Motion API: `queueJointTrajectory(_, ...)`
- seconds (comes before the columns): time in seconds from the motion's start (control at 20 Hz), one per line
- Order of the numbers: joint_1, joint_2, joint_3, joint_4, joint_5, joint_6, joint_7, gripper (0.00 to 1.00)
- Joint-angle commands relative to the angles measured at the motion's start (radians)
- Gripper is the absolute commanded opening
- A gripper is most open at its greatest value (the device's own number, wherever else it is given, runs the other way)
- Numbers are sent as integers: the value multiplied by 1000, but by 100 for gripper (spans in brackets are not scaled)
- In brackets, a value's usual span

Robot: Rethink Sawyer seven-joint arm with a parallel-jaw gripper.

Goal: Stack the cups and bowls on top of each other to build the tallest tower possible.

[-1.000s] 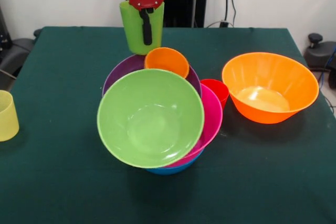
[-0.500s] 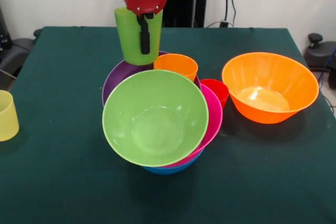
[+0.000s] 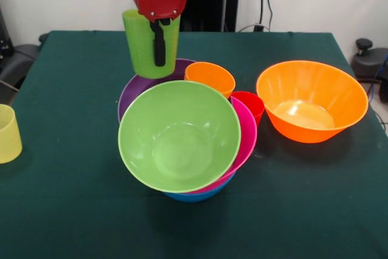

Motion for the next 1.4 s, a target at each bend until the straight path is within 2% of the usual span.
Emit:
queueJointTrajectory(0.05, -18, 56, 73, -70, 33, -65, 230, 0)
queueJointTrajectory(0.4, -3, 35, 66, -57, 56, -110, 225, 0)
queueJointTrajectory(1.0, 27, -18, 47, -71, 118, -162, 304, 0)
queueJointTrajectory(1.2, 21, -24, 41, -101, 152, -141, 329, 0)
queueJointTrajectory(1.4, 9, -19, 5, -180, 155, -150, 390, 0)
